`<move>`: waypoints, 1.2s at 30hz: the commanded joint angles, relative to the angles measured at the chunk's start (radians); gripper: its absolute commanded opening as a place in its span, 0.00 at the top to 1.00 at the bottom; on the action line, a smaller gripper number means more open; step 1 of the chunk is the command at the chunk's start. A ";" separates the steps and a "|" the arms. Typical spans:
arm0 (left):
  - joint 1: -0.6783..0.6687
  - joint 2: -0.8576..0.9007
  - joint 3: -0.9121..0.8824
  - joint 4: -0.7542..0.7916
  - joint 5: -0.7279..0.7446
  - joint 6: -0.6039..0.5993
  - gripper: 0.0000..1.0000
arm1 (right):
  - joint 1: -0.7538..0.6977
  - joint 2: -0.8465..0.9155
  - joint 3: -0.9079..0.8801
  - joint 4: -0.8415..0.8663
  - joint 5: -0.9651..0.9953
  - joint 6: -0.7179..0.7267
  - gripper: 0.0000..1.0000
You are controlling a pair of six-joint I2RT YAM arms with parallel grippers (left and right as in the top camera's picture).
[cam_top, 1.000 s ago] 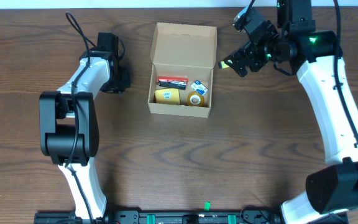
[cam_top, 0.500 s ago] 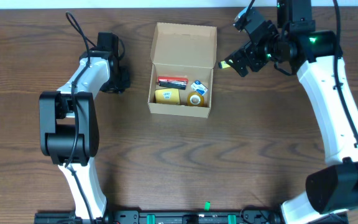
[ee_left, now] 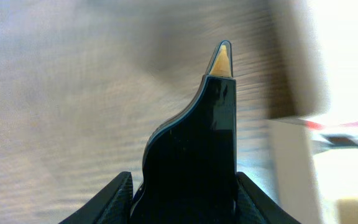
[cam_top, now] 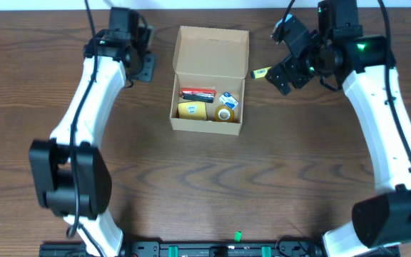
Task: Pack container
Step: 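Carry the tape dispenser right and lower it into the box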
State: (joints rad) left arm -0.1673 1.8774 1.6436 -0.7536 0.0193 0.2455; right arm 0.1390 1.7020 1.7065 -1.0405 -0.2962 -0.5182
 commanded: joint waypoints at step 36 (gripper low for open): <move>-0.250 0.186 0.008 -0.014 0.104 0.945 0.94 | -0.080 -0.321 0.015 -0.194 -0.141 -0.100 0.01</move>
State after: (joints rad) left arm -0.4225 2.0460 1.6463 -0.7822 0.1390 1.1591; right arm 0.0639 1.3834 1.7065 -1.2335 -0.4358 -0.6041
